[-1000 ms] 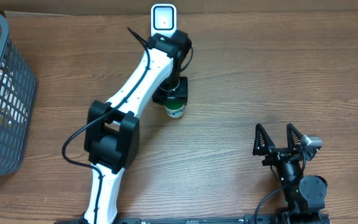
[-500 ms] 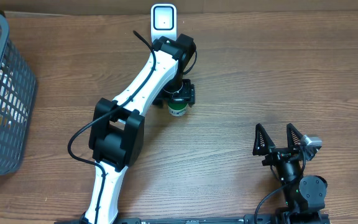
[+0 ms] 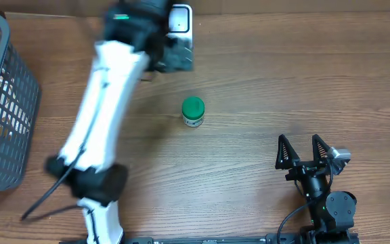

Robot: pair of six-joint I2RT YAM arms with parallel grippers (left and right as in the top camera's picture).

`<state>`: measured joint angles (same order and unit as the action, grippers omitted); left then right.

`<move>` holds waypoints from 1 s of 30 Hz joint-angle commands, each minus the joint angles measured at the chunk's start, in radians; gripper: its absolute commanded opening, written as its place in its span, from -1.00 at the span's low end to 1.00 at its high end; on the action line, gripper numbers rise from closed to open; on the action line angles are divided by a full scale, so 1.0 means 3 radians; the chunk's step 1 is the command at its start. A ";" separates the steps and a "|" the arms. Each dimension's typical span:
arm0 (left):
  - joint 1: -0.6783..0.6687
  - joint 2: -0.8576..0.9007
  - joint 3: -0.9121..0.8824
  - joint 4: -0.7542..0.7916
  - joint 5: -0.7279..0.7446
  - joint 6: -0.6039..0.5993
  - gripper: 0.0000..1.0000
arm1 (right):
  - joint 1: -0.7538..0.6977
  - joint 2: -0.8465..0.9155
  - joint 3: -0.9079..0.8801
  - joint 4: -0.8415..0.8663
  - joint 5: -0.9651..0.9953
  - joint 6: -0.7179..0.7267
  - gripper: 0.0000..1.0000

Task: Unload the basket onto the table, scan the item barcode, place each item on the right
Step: 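Release the jar on the table and retract the left gripper, then reach the left gripper into the basket and grasp the orange snack pack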

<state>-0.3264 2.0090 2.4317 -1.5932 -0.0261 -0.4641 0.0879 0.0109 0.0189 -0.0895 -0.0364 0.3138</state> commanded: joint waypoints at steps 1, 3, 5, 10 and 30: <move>0.0566 -0.0484 0.0175 -0.0145 -0.0291 0.0048 1.00 | 0.0009 -0.0027 -0.0037 0.0025 0.0029 0.0003 1.00; 0.0941 -0.0670 0.0175 -0.0205 -0.0289 0.0048 1.00 | 0.0009 -0.0027 -0.0037 0.0027 0.0029 0.0003 0.99; 0.1405 -0.0839 0.0175 -0.0234 -0.0271 0.0048 1.00 | 0.0009 -0.0027 -0.0037 0.0027 0.0029 0.0003 1.00; 0.2645 -0.1013 0.0175 -0.0223 -0.0172 0.0050 0.99 | 0.0009 -0.0027 -0.0037 0.0027 0.0029 0.0003 1.00; 0.4079 0.0122 0.0163 0.0058 -0.0011 0.0406 1.00 | 0.0009 -0.0027 -0.0037 0.0027 0.0029 0.0003 1.00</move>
<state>0.8921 2.0037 2.4767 -1.5700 0.0372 -0.4137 0.0875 0.0109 0.0189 -0.0895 -0.0364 0.3138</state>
